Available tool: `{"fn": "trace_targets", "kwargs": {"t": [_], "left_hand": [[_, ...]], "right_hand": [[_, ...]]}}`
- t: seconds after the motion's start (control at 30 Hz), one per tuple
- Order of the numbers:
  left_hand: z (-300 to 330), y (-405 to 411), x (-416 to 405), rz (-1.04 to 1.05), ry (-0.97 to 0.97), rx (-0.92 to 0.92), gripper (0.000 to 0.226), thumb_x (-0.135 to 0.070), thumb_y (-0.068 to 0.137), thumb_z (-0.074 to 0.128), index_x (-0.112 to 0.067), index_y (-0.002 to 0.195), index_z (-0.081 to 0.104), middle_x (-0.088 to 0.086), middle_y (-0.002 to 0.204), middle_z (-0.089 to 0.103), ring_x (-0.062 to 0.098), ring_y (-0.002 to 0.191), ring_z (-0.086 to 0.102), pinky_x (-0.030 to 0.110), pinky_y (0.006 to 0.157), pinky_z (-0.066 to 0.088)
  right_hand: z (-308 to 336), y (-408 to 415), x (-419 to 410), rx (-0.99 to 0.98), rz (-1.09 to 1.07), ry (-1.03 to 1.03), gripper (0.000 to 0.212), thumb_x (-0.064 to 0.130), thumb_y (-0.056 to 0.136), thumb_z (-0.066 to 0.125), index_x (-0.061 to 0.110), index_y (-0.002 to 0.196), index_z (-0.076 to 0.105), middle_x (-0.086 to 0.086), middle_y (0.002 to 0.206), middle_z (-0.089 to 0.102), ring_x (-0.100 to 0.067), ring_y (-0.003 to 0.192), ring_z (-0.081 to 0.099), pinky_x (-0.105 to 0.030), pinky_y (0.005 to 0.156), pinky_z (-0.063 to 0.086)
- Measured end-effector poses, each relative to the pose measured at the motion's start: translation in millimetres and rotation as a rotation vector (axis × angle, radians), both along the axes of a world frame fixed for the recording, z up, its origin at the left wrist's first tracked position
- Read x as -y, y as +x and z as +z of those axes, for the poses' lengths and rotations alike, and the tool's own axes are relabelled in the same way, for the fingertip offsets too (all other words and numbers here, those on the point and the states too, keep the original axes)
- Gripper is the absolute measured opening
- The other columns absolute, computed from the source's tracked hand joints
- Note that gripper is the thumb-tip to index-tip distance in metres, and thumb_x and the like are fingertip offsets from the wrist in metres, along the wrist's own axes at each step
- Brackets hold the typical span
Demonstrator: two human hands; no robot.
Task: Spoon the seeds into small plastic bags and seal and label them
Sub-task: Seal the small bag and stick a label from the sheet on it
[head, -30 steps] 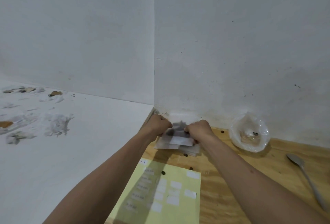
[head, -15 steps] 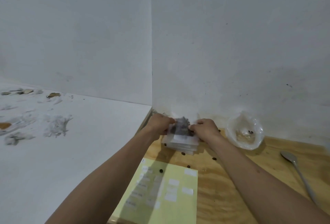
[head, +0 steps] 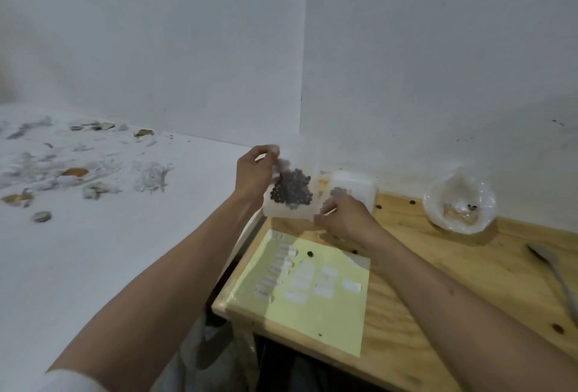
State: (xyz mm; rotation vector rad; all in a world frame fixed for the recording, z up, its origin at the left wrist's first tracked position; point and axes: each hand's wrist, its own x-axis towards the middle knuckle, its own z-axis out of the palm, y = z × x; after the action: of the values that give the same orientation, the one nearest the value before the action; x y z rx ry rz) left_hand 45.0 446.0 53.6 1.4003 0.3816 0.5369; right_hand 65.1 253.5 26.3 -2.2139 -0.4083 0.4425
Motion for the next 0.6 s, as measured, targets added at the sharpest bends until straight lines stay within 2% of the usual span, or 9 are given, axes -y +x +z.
{"fn": "trace_targets", "kwargs": {"t": [0.03, 0.1, 0.17, 0.2, 0.33, 0.43, 0.53, 0.6], "left_hand": [[2, -5, -3, 0.016, -0.004, 0.009, 0.014, -0.023, 0.098, 0.067, -0.011, 0.105, 0.068, 0.011, 0.084, 0.077, 0.018, 0.072, 0.072, 0.025, 0.064, 0.056], [3, -13, -7, 0.043, 0.002, 0.014, 0.014, -0.022, 0.100, 0.064, -0.010, 0.106, 0.067, 0.012, 0.089, 0.077, 0.018, 0.072, 0.073, 0.025, 0.064, 0.056], [1, -18, -7, 0.055, 0.021, 0.006, 0.014, -0.020, 0.101, 0.061, -0.008, 0.106, 0.066, 0.012, 0.094, 0.077, 0.018, 0.072, 0.073, 0.027, 0.065, 0.056], [0, -20, -7, 0.058, 0.034, 0.006, 0.014, -0.019, 0.101, 0.060, -0.007, 0.106, 0.065, 0.012, 0.094, 0.077, 0.019, 0.072, 0.073, 0.028, 0.067, 0.057], [-7, -24, -6, 0.060, 0.068, 0.012, 0.017, -0.019, 0.102, 0.057, -0.005, 0.106, 0.065, 0.009, 0.090, 0.078, 0.024, 0.080, 0.075, 0.039, 0.079, 0.059], [-8, -22, -4, 0.058, 0.049, 0.000, 0.017, -0.021, 0.102, 0.057, -0.006, 0.107, 0.064, 0.009, 0.089, 0.078, 0.026, 0.085, 0.076, 0.039, 0.080, 0.059], [-9, -20, -2, 0.044, 0.001, 0.001, 0.019, -0.024, 0.102, 0.058, -0.009, 0.111, 0.064, 0.012, 0.092, 0.078, 0.025, 0.087, 0.076, 0.033, 0.074, 0.059], [-11, -17, -1, 0.024, -0.006, 0.000, 0.019, -0.027, 0.101, 0.060, -0.014, 0.112, 0.066, 0.011, 0.092, 0.078, 0.025, 0.088, 0.077, 0.036, 0.077, 0.057]], "right_hand": [[-2, -5, -5, -0.010, 0.045, -0.049, 0.029, 0.022, 0.091, 0.075, -0.002, 0.106, 0.072, -0.007, 0.095, 0.065, -0.009, 0.065, 0.059, -0.012, 0.048, 0.044], [-5, -13, -17, -0.003, 0.119, -0.178, 0.028, 0.028, 0.088, 0.078, 0.000, 0.091, 0.077, -0.010, 0.079, 0.070, -0.018, 0.064, 0.063, -0.023, 0.055, 0.047], [-7, -21, -26, 0.041, 0.145, -0.297, 0.039, 0.038, 0.084, 0.079, 0.006, 0.066, 0.066, -0.007, 0.062, 0.060, -0.023, 0.060, 0.058, -0.028, 0.055, 0.040], [-9, -23, -30, 0.065, 0.147, -0.338, 0.043, 0.041, 0.082, 0.079, 0.010, 0.061, 0.058, -0.004, 0.057, 0.053, -0.022, 0.056, 0.053, -0.028, 0.054, 0.036], [-14, -28, -39, 0.065, 0.171, -0.357, 0.034, 0.026, 0.076, 0.078, 0.013, 0.060, 0.052, -0.004, 0.057, 0.046, -0.021, 0.052, 0.043, -0.028, 0.052, 0.031], [-15, -25, -40, 0.040, 0.182, -0.314, 0.029, 0.018, 0.078, 0.073, 0.012, 0.057, 0.055, -0.006, 0.056, 0.049, -0.021, 0.053, 0.044, -0.029, 0.053, 0.034], [-10, -22, -34, 0.004, 0.231, -0.215, 0.029, 0.020, 0.084, 0.070, 0.009, 0.058, 0.063, -0.009, 0.058, 0.059, -0.024, 0.055, 0.053, -0.034, 0.056, 0.047], [-6, -19, -27, -0.028, 0.256, -0.100, 0.030, 0.019, 0.086, 0.072, 0.002, 0.061, 0.067, -0.012, 0.065, 0.071, -0.031, 0.062, 0.067, -0.042, 0.070, 0.060]]}}
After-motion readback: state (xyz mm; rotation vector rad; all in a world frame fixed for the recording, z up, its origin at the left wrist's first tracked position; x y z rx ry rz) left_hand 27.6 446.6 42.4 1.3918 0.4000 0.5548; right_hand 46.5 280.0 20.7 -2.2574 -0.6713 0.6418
